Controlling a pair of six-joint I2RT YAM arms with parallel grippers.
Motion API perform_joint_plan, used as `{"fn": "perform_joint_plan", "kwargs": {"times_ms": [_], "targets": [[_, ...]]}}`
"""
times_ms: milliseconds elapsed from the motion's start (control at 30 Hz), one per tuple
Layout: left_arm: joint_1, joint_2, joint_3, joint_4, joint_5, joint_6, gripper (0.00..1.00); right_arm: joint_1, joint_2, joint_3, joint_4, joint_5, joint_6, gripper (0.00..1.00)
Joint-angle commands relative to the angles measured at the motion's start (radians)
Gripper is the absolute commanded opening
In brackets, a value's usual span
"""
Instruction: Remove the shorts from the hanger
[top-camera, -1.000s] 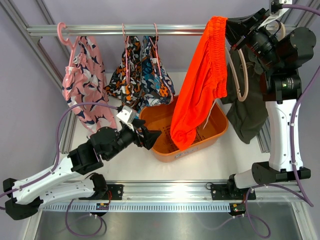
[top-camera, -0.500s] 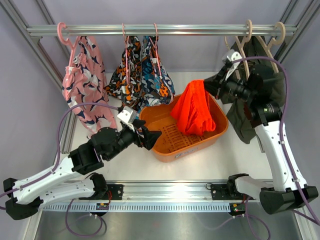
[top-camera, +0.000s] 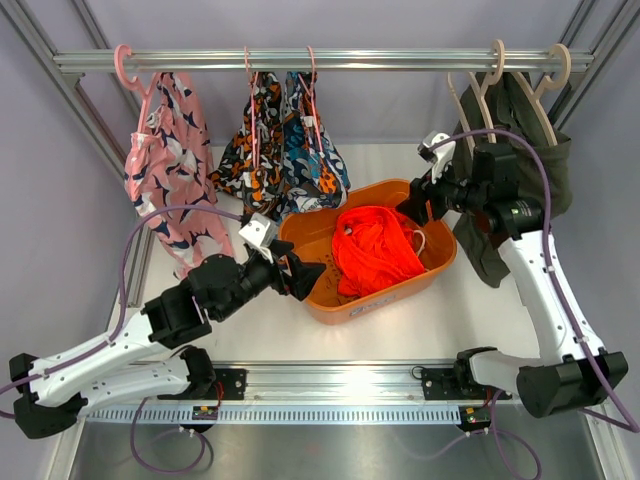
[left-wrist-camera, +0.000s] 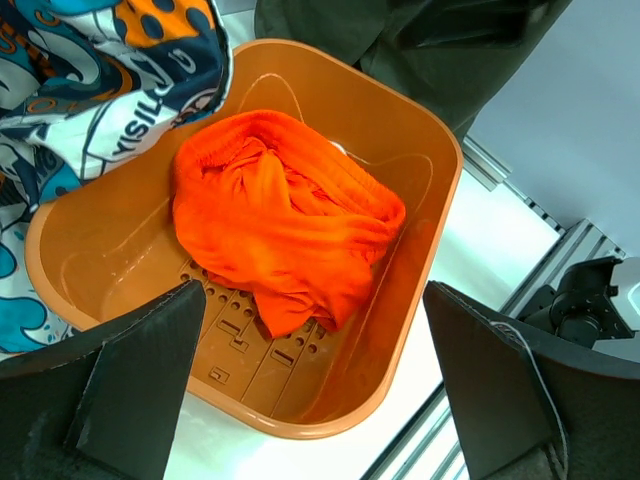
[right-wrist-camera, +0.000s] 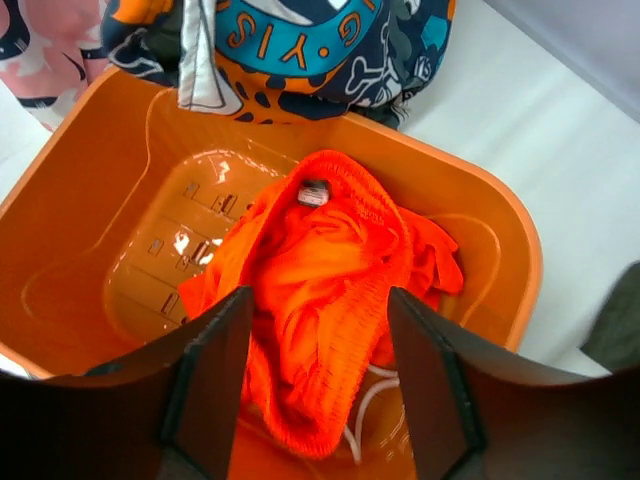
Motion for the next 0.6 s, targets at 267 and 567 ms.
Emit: {"fn": "perform_joint_plan", "kwargs": {"times_ms": [267, 567], "targets": [[0.0, -0.023, -0.019, 0.048, -0.018, -0.004, 0.96, -0.125, 0.029, 0.581, -0.182, 0.033, 0.175, 0.68], [0.001, 0.005, -0.018, 0.077, 0.019, 0.01, 0.97, -0.597, 0.263, 0.936, -0.276, -0.277, 0.348, 0.59]]}}
